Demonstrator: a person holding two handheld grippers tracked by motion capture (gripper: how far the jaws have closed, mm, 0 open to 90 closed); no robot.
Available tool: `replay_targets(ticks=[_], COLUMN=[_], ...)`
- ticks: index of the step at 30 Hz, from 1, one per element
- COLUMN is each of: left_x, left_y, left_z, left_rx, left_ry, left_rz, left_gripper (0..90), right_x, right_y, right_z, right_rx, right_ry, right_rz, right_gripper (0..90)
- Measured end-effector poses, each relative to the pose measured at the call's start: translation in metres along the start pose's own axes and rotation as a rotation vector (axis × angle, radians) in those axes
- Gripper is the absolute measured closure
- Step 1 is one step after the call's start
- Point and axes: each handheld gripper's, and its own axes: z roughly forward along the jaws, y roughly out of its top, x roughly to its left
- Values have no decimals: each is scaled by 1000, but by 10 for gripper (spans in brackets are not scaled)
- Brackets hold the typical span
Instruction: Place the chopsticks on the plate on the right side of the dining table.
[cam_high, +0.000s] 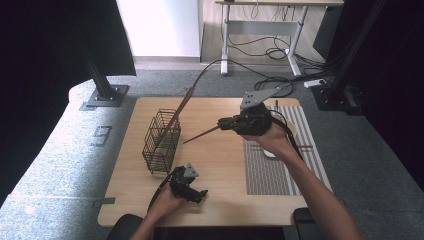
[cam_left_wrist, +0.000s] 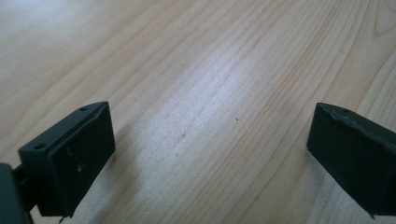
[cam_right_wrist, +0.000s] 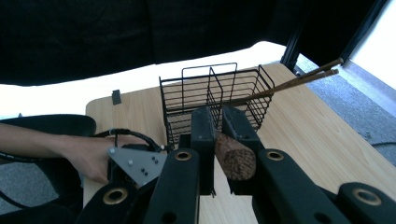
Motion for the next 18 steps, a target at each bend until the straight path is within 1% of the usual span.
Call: replay_targets(ticks=[3, 5, 7, 9, 12, 14, 16, 18], left_x=[3, 5, 6, 7, 7, 8, 9, 10], left_y=[2, 4, 4, 6, 8, 9, 10, 10], left_z=[-7, -12, -15, -19, -25, -29, -31, -35], left_rx=[-26, -38, -48, -64, -65, -74, -84, -96], left_ry=[7, 13, 1, -8, -4, -1, -2, -1], left_rz=[-25, -35, -33, -41, -26, -25, -27, -19], left_gripper=[18, 23, 13, 12, 20, 37, 64, 109], right_x=[0, 0, 0, 0, 0, 0, 1, 2], right_y=[-4, -7, -10, -13, -19, -22, -27, -32], right_z=[-4, -8, -10, -13, -16, -18, -19, -20], right_rx=[0, 3, 6, 7, 11, 10, 12, 17], right_ry=[-4, -7, -11, -13, -16, -13, -9, -4], right_rz=[3, 5, 4, 7, 13, 15, 16, 12], right_gripper=[823, 823, 823, 822, 823, 823, 823, 822])
